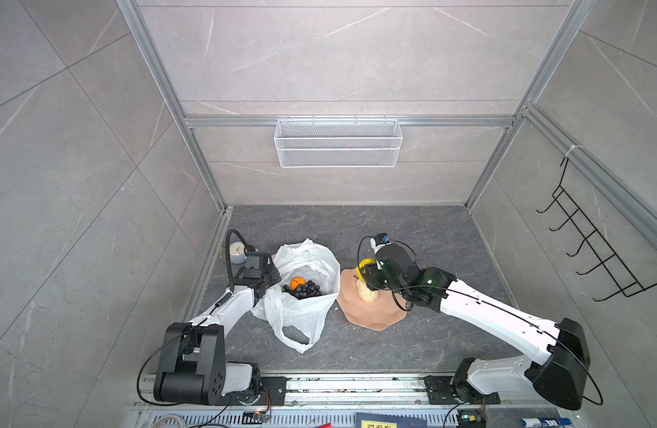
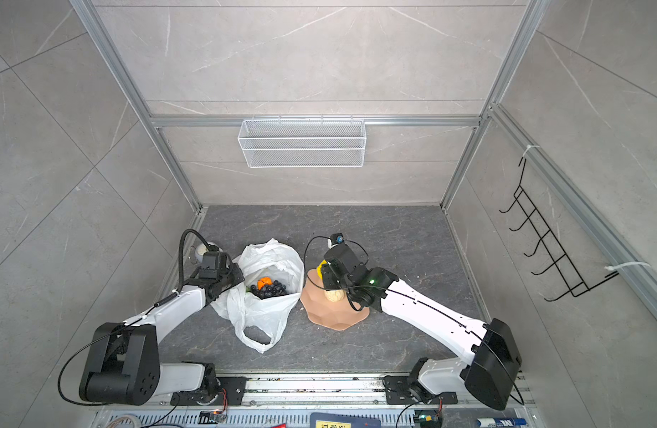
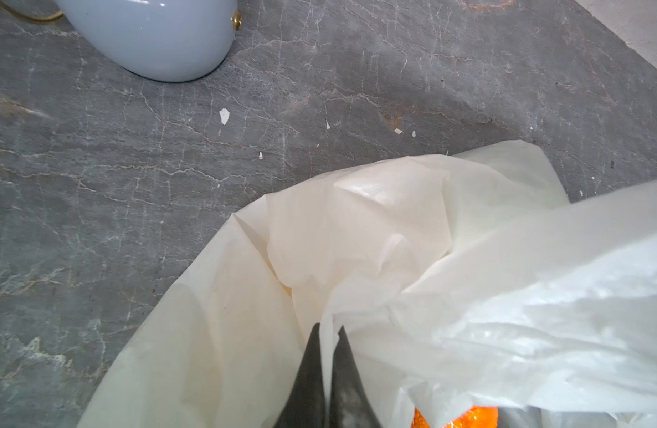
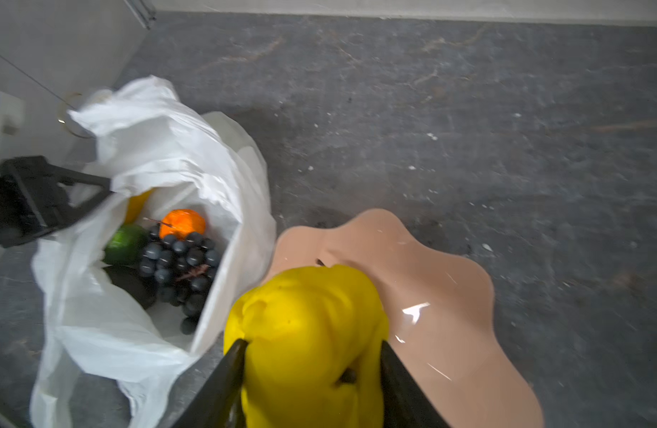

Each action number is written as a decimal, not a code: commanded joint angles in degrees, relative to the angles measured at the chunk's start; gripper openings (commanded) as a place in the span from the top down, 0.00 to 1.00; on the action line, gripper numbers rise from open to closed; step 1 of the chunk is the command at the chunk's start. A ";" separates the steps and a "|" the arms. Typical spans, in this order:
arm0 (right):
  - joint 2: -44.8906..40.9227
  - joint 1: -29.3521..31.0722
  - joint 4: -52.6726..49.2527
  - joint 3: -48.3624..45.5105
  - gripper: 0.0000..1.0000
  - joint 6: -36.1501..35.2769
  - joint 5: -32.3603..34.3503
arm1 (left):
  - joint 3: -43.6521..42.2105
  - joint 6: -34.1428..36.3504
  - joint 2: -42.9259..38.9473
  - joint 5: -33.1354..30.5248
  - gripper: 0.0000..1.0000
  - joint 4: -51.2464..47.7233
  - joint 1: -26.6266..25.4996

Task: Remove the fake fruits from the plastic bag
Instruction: 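Lift the yellow lemon out and lower it into the pink bowl beside the pear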

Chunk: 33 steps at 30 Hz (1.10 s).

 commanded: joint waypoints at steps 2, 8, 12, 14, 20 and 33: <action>-1.00 -1.07 -8.97 -2.17 0.59 -0.32 7.63 | -0.20 0.67 -2.00 0.96 0.94 0.95 -0.33; 3.26 -1.43 -14.69 -1.75 0.60 1.42 11.95 | -0.14 0.49 -1.78 1.17 0.94 1.03 -0.41; 6.12 -1.30 -16.07 -1.67 0.61 2.29 11.79 | -0.04 0.50 -1.74 1.05 0.94 0.96 -0.43; 7.29 -0.85 -16.69 -1.59 0.61 2.64 11.80 | -0.09 0.49 -1.71 1.02 0.94 0.94 -0.44; 11.37 1.02 -18.27 -1.40 0.61 3.36 13.48 | -0.05 0.38 -1.65 1.01 0.94 0.94 -0.47; 21.04 3.67 -15.06 1.35 0.60 3.21 13.76 | -0.06 0.40 -1.67 0.91 0.94 0.85 -0.43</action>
